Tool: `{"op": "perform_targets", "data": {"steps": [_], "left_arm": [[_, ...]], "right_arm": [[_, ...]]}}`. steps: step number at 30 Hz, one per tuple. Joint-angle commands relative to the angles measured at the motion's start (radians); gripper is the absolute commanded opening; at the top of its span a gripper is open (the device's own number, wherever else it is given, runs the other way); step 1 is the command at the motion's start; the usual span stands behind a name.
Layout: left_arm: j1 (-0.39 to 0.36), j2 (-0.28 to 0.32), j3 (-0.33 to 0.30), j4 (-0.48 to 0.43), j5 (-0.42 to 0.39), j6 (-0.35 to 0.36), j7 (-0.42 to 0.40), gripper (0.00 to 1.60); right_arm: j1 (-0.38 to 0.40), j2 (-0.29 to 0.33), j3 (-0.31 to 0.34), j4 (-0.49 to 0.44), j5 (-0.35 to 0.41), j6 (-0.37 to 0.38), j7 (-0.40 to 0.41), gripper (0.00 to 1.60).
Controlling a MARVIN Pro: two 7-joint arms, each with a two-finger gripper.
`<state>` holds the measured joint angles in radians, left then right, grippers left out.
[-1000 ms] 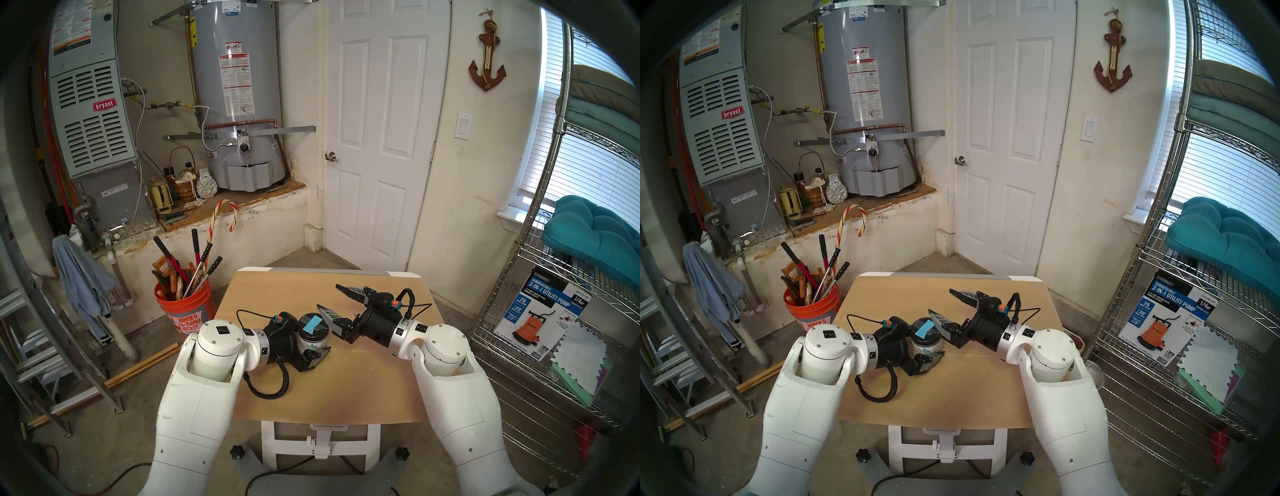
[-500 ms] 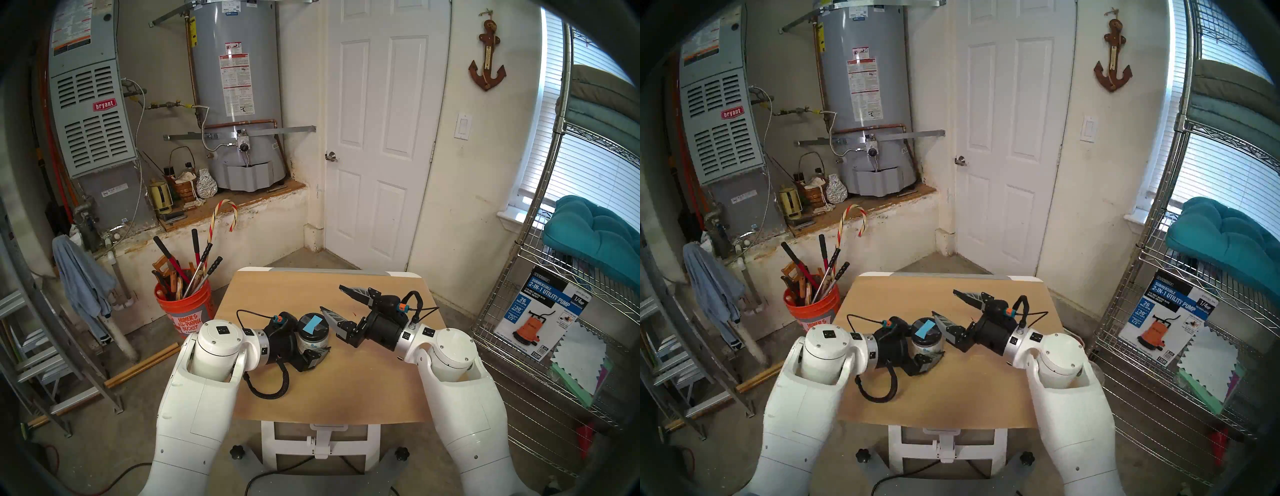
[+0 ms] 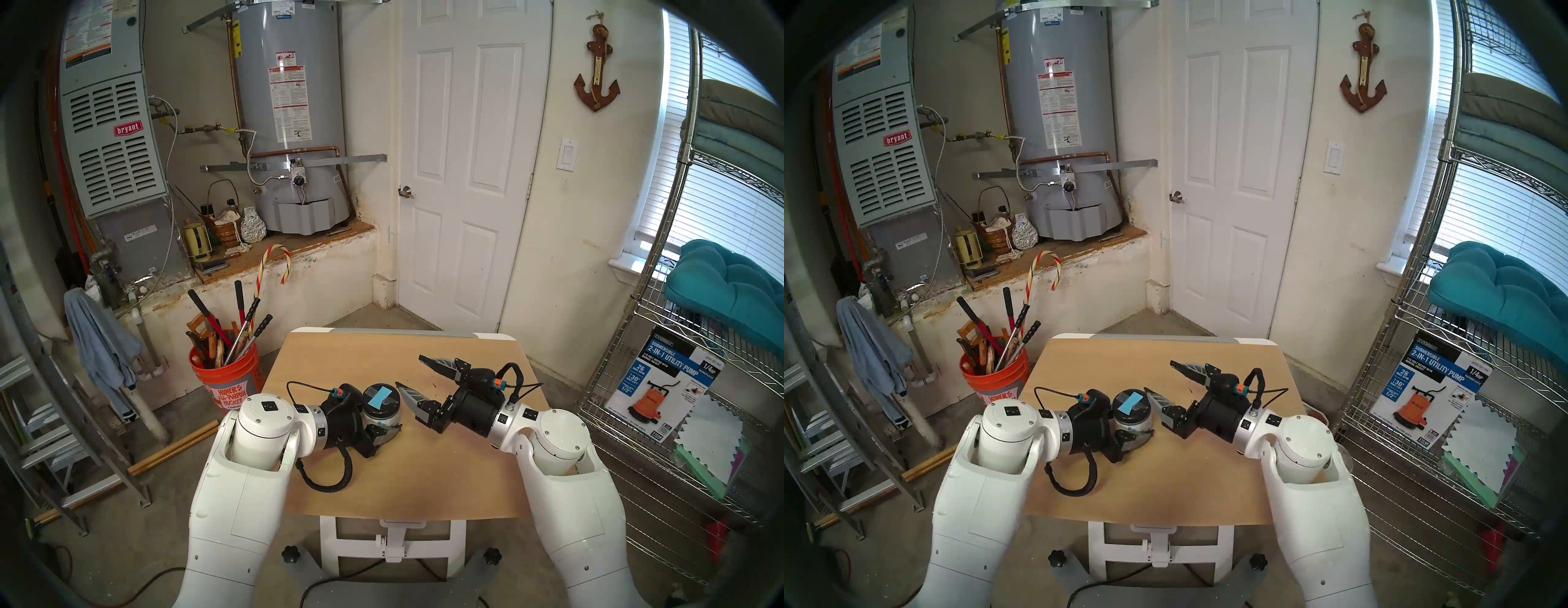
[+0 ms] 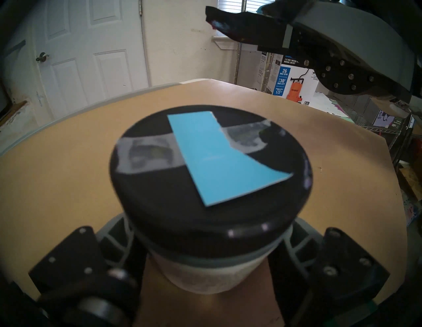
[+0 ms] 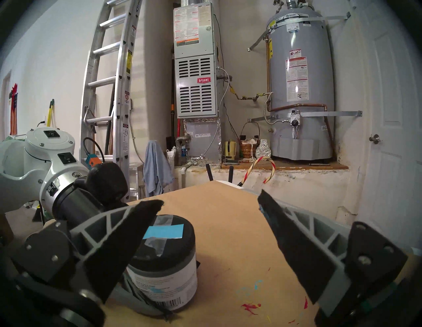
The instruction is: Open paint jar
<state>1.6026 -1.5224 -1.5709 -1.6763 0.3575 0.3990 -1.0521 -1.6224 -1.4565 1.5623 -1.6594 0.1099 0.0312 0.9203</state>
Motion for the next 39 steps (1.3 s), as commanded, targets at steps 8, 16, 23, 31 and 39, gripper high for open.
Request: {"op": "perform_targets", "data": {"steps": [8,16,23,31,39], "left_arm": [[-0.07,0.022,0.023,0.025,-0.014,-0.022,-0.068,0.0],[-0.094,0.024,0.02,0.064,-0.01,-0.025,-0.064,0.0],[-0.099,0.025,0.016,0.076,-0.016,-0.032,-0.078,0.0],[-0.098,0.024,0.013,0.072,-0.016,-0.031,-0.09,0.0],[-0.088,0.017,0.005,0.065,-0.017,-0.033,-0.095,0.0]], "right_arm": [[0.022,-0.009,-0.005,-0.013,0.001,-0.007,0.001,1.6],[0.026,-0.007,0.001,-0.003,0.001,-0.008,0.001,1.6],[0.031,-0.007,0.001,0.003,0.001,-0.01,0.001,1.6],[0.035,-0.006,0.0,0.007,0.0,-0.01,0.001,1.6],[0.036,-0.006,-0.001,0.003,0.0,-0.006,0.0,1.6]]}}
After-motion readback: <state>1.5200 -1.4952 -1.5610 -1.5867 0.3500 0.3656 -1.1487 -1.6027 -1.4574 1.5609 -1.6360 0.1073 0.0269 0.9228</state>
